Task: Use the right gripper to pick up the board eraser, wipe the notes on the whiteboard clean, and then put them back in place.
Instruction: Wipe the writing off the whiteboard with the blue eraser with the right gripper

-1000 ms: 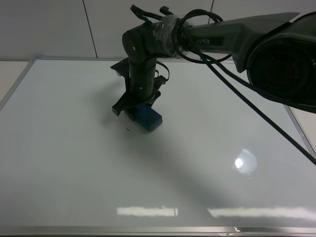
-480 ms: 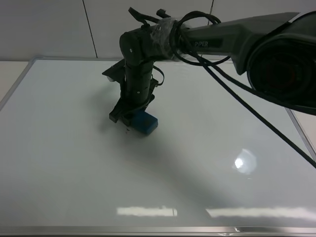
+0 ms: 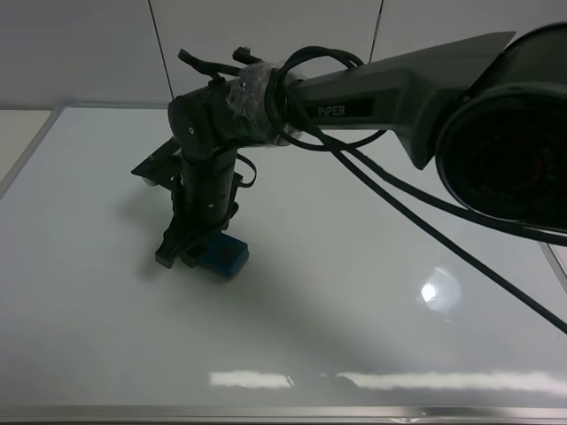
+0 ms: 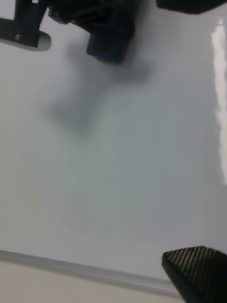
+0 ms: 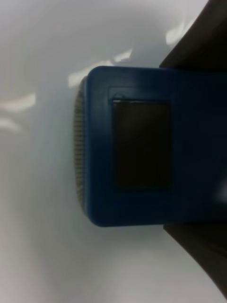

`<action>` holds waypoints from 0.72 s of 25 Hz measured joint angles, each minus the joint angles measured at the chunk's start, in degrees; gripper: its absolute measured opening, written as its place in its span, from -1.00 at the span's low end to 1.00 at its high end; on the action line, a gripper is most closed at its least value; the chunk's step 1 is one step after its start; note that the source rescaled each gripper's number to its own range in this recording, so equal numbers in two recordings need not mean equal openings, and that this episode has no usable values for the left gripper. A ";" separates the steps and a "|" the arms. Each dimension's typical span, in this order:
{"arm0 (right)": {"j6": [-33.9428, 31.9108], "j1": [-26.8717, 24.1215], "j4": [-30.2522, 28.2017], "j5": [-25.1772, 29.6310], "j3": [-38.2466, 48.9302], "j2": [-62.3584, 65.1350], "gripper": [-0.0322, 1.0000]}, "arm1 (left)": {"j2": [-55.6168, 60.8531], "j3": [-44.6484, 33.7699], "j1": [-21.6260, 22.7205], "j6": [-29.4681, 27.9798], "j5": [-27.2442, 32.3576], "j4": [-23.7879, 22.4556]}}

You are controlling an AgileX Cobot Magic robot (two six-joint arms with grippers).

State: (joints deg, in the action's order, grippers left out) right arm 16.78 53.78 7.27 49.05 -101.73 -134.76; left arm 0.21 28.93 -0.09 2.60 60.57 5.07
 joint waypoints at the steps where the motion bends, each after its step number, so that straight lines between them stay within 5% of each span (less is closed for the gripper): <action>1: 0.08 0.00 0.00 0.00 0.00 0.00 -0.93 | 0.00 0.00 0.00 0.00 0.00 0.00; 10: 0.26 -2.26 3.60 0.06 0.11 0.00 -0.93 | 0.00 0.00 0.00 0.00 0.00 0.00; 18: -1.59 -9.85 3.48 1.39 0.78 1.59 -0.93 | 0.00 0.00 0.00 0.00 0.00 0.00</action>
State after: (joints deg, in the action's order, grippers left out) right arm 15.19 43.94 10.75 50.44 -100.95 -133.18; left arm 0.21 28.93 -0.09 2.60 60.57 5.07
